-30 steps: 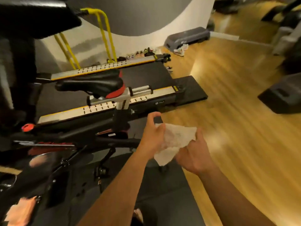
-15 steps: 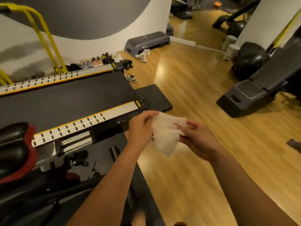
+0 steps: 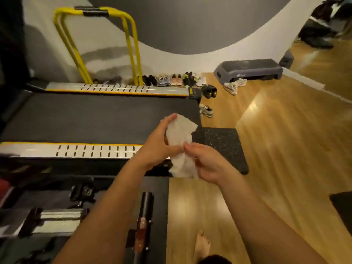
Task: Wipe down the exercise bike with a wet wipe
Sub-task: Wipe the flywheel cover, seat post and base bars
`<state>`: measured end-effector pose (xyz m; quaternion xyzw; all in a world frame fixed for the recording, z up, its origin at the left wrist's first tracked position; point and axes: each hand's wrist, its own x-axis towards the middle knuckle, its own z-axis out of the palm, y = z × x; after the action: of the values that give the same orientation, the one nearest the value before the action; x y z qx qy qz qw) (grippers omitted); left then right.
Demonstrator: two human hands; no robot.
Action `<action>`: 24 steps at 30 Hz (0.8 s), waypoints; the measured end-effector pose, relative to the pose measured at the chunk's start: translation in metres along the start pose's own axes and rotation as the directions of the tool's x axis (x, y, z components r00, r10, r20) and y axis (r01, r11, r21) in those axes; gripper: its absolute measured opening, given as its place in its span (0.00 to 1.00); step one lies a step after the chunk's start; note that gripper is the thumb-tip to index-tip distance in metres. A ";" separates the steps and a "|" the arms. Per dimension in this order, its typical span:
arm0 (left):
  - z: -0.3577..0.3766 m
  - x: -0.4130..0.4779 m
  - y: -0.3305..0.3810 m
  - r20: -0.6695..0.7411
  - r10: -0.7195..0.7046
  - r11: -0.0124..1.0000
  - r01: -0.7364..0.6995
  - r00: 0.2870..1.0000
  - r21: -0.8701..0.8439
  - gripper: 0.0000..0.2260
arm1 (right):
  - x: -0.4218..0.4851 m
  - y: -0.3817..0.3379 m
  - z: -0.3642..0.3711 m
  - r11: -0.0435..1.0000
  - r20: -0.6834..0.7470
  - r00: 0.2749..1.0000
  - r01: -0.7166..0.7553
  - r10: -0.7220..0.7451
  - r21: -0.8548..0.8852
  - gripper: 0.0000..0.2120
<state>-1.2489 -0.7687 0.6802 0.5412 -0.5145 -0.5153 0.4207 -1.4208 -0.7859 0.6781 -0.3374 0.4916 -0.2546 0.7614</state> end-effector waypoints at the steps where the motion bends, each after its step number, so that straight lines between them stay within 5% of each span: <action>1: -0.012 0.007 -0.004 -0.074 -0.054 0.998 0.051 0.996 -0.044 0.41 | 0.017 -0.011 -0.004 1.000 0.032 0.999 -0.011 0.011 -0.011 0.12; 4: -0.043 0.011 -0.009 -0.251 -0.104 0.976 0.051 0.962 -0.209 0.40 | 0.066 -0.040 -0.027 0.996 0.207 0.974 -0.091 0.088 0.007 0.09; 7: -0.055 0.008 -0.003 -0.318 -0.114 0.921 -0.020 0.941 -0.389 0.39 | 0.115 -0.035 -0.015 0.919 0.403 0.845 -0.394 0.352 0.023 0.27; 9: -0.062 0.009 0.001 -0.331 -0.109 0.889 -0.057 0.937 -0.454 0.38 | 0.145 -0.022 0.020 0.864 0.443 0.754 -0.491 0.485 -0.110 0.30; 13: -0.096 0.014 -0.002 -0.377 -0.163 0.880 -0.038 0.912 -0.473 0.38 | 0.181 -0.035 0.098 0.888 0.529 0.718 -0.420 0.452 -0.189 0.28; 17: -0.151 0.020 -0.008 -0.454 -0.164 0.919 -0.031 0.876 -0.392 0.37 | 0.219 -0.072 0.126 0.851 0.611 0.640 -0.513 0.466 -0.112 0.35; 19: -0.168 0.022 -0.008 -0.488 -0.204 0.952 0.056 0.849 -0.302 0.31 | 0.232 -0.088 0.136 0.884 0.629 0.653 -0.451 0.422 -0.124 0.26; 21: -0.182 0.026 -0.010 -0.594 -0.242 0.965 0.127 0.767 -0.229 0.24 | 0.246 -0.100 0.152 0.929 0.588 0.724 -0.223 0.360 -0.294 0.17; 24: -0.195 0.028 -0.020 -0.755 -0.300 0.946 0.284 0.583 -0.156 0.15 | 0.262 -0.106 0.184 0.857 0.516 0.830 0.096 0.211 -0.506 0.20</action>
<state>-1.0547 -0.8085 0.6790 0.7816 -0.1848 -0.3014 0.5140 -1.1565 -0.9936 0.6609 -0.5704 0.3094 0.0180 0.7607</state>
